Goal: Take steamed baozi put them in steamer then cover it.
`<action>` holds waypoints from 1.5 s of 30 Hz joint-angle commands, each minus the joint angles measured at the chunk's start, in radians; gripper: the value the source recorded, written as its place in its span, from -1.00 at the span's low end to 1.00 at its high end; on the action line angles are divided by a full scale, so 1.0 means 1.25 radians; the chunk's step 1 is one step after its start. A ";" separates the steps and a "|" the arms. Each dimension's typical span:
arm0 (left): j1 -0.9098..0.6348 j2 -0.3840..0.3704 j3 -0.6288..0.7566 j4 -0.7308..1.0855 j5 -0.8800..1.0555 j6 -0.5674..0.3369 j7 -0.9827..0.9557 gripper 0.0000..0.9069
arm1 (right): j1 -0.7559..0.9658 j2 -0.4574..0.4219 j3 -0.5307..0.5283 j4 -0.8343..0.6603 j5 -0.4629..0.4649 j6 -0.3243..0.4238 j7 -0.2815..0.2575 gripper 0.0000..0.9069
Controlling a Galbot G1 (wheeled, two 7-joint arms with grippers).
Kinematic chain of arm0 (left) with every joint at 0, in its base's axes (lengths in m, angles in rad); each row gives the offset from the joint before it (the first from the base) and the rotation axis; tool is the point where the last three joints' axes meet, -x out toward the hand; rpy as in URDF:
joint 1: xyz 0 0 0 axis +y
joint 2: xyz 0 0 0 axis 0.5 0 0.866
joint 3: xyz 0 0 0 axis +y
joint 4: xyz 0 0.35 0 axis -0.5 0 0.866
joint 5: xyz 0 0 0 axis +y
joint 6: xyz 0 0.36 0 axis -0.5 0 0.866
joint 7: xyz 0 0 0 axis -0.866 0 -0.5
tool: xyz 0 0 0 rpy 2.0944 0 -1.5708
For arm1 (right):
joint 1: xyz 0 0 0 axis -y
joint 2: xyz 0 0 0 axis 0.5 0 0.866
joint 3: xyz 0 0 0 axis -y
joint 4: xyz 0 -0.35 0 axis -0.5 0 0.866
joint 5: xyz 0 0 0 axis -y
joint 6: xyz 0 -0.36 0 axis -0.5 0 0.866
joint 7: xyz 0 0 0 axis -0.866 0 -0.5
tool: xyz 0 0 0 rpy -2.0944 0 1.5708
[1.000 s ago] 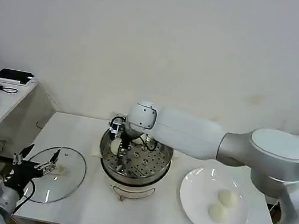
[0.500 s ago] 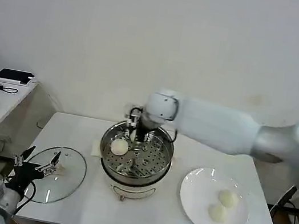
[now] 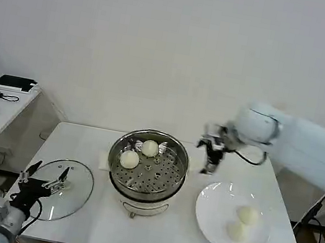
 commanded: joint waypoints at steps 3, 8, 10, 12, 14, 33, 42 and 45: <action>-0.001 -0.004 0.029 -0.001 0.019 -0.001 0.001 1.00 | -0.371 -0.370 0.304 0.117 -0.247 0.156 -0.104 1.00; 0.000 -0.010 0.038 0.002 0.023 -0.001 0.000 1.00 | -0.668 -0.422 0.528 0.122 -0.350 0.196 -0.112 1.00; 0.001 -0.012 0.040 0.007 0.027 -0.002 0.001 1.00 | -0.700 -0.421 0.546 0.116 -0.365 0.201 -0.111 1.00; 0.001 -0.012 0.044 0.012 0.030 -0.003 0.001 1.00 | -0.735 -0.415 0.564 0.107 -0.382 0.214 -0.113 1.00; -0.003 -0.012 0.048 0.019 0.035 -0.003 0.000 1.00 | -0.758 -0.404 0.565 0.096 -0.384 0.213 -0.106 1.00; 0.006 -0.007 0.027 0.025 0.035 -0.001 -0.001 1.00 | -0.785 -0.181 0.536 -0.108 -0.413 0.206 -0.072 1.00; 0.006 -0.005 0.021 0.025 0.035 0.000 -0.001 1.00 | -0.780 -0.146 0.532 -0.139 -0.411 0.202 -0.058 1.00; 0.005 -0.007 0.023 0.024 0.036 0.000 -0.002 1.00 | -0.780 -0.141 0.534 -0.137 -0.407 0.197 -0.058 1.00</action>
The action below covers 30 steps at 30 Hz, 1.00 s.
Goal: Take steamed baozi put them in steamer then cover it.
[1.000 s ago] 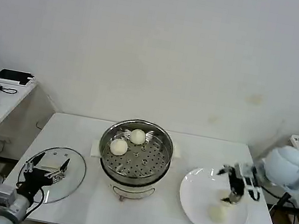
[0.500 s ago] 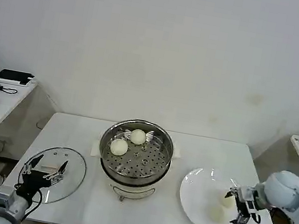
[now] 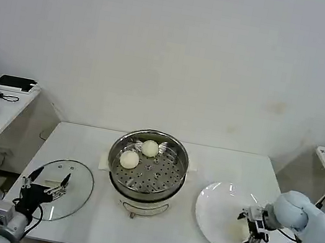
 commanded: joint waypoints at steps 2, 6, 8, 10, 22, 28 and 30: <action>-0.001 -0.004 0.003 -0.002 0.001 0.001 -0.001 1.00 | -0.026 0.039 0.010 -0.032 -0.007 -0.007 0.004 0.96; 0.002 -0.004 0.002 -0.004 0.001 0.001 0.000 1.00 | -0.030 0.036 0.009 -0.023 -0.008 -0.015 0.003 0.73; 0.003 -0.004 0.001 -0.004 0.001 0.001 -0.001 1.00 | -0.027 0.031 0.011 -0.016 -0.008 -0.023 0.001 0.64; 0.003 -0.005 0.000 -0.006 0.001 0.000 0.000 1.00 | -0.020 0.026 0.010 -0.010 -0.007 -0.029 -0.001 0.56; 0.001 -0.005 0.001 -0.004 -0.001 0.000 0.000 1.00 | 0.089 -0.013 -0.011 0.024 0.033 -0.034 -0.036 0.40; -0.002 -0.001 -0.001 -0.005 -0.004 0.000 0.000 1.00 | 0.262 -0.013 -0.069 0.016 0.088 -0.022 -0.063 0.42; -0.004 -0.001 -0.002 -0.006 -0.005 0.000 0.000 1.00 | 0.322 -0.004 -0.071 0.008 0.115 -0.015 -0.074 0.42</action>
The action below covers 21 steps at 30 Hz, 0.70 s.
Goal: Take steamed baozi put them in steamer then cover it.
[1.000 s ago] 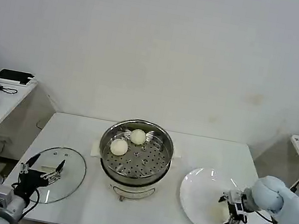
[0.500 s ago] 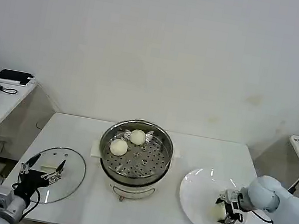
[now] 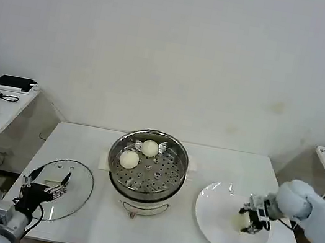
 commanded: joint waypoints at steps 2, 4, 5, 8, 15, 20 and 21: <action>-0.005 0.001 -0.003 0.002 -0.002 0.000 0.001 1.00 | 0.275 0.023 -0.040 -0.022 0.097 0.014 -0.039 0.42; -0.006 0.002 -0.003 0.004 -0.002 -0.001 0.001 1.00 | 0.310 0.049 -0.047 -0.039 0.110 0.016 -0.036 0.42; -0.007 0.002 -0.004 0.005 -0.003 -0.001 0.001 1.00 | 0.349 0.071 -0.062 -0.053 0.121 0.014 -0.035 0.42; -0.007 0.004 -0.009 0.000 -0.004 0.000 0.001 1.00 | 0.414 0.120 -0.107 -0.076 0.141 0.012 -0.038 0.42; -0.001 0.009 -0.027 -0.005 -0.013 0.000 0.001 1.00 | 0.575 0.259 -0.233 -0.111 0.185 0.008 -0.033 0.42; -0.001 0.002 -0.032 -0.008 -0.011 0.000 0.000 1.00 | 0.603 0.353 -0.317 -0.107 0.200 0.000 -0.016 0.42; 0.002 0.003 -0.034 -0.009 -0.011 0.000 0.001 1.00 | 0.600 0.374 -0.324 -0.109 0.200 -0.001 -0.013 0.42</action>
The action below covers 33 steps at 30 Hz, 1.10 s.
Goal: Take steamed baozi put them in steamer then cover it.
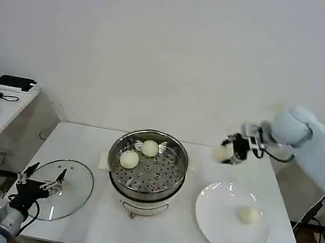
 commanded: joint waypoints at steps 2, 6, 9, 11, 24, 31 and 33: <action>0.010 -0.001 -0.017 -0.007 0.000 0.001 0.000 1.00 | 0.152 0.233 -0.152 -0.040 0.049 0.000 0.015 0.42; 0.017 -0.001 -0.033 -0.011 -0.003 0.001 0.000 1.00 | 0.111 0.339 -0.148 -0.075 0.046 0.013 0.020 0.42; 0.026 -0.002 -0.046 -0.018 -0.006 0.001 0.001 1.00 | 0.100 0.380 -0.173 -0.080 0.040 0.041 0.014 0.42; 0.027 -0.004 -0.050 -0.020 -0.006 0.002 0.000 1.00 | 0.093 0.393 -0.187 -0.081 0.035 0.071 0.008 0.42; 0.028 -0.008 -0.048 -0.027 -0.019 0.005 -0.001 1.00 | 0.051 0.423 -0.217 -0.082 -0.002 0.195 -0.015 0.42; 0.025 -0.010 -0.048 -0.024 -0.025 0.006 -0.001 1.00 | 0.046 0.420 -0.235 -0.078 -0.011 0.241 -0.020 0.44; 0.025 -0.009 -0.049 -0.023 -0.030 0.007 -0.001 1.00 | 0.046 0.420 -0.240 -0.074 -0.009 0.250 -0.019 0.44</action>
